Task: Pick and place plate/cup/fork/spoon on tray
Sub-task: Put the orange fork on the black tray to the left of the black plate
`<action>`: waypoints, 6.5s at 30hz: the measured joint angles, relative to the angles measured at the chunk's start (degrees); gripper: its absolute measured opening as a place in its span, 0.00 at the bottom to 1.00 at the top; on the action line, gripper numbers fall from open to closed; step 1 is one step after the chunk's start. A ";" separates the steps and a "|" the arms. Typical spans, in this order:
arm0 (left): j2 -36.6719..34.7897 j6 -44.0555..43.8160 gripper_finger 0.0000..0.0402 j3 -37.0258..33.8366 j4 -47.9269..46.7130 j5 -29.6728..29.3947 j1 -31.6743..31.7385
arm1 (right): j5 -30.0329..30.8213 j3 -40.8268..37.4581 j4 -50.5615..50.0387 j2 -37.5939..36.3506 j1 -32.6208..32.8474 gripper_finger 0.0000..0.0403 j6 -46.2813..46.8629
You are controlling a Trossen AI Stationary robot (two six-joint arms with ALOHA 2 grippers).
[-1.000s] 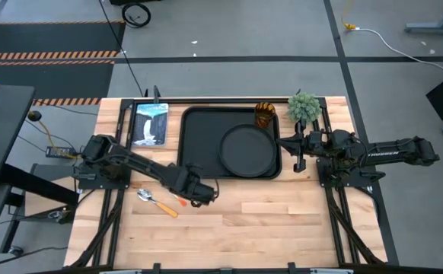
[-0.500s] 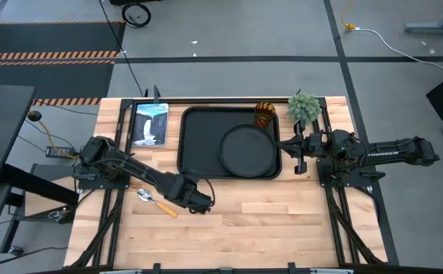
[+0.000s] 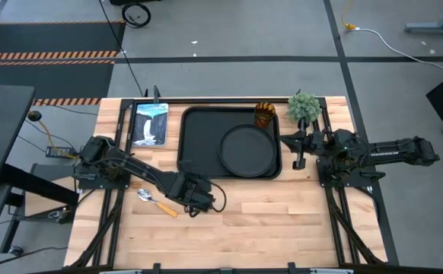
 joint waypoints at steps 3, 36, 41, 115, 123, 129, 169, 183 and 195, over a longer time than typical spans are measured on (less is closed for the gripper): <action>0.00 13.42 0.12 0.00 4.14 -7.21 0.60 | 5.56 0.00 3.37 0.00 0.00 0.03 -2.93; -8.56 1.32 0.11 -17.57 -0.24 10.53 -4.93 | 11.82 -0.02 4.18 -0.02 0.33 0.03 13.25; -18.51 2.97 0.08 -24.38 3.66 12.32 -6.39 | 11.69 -0.02 3.91 0.56 0.33 0.03 13.27; -15.10 42.20 0.05 -34.14 19.20 25.66 6.73 | 12.13 -0.02 4.34 4.61 0.33 0.03 14.85; -15.17 42.56 0.05 -33.22 16.73 24.70 6.73 | 12.11 -0.02 4.34 4.61 0.33 0.03 14.85; -15.19 42.54 0.05 -33.22 15.82 24.39 6.73 | 12.11 -0.02 4.34 4.61 0.33 0.03 14.83; -15.28 58.89 0.05 -23.01 0.59 6.05 8.90 | 12.09 -0.02 4.45 4.59 0.33 0.03 14.85; -15.28 84.90 0.05 -22.93 12.00 -0.19 21.93 | 12.09 -0.02 5.24 4.59 0.33 0.03 14.87; -15.28 112.41 0.05 -22.93 31.30 8.36 34.33 | 12.09 -0.02 5.21 4.61 0.33 0.03 14.87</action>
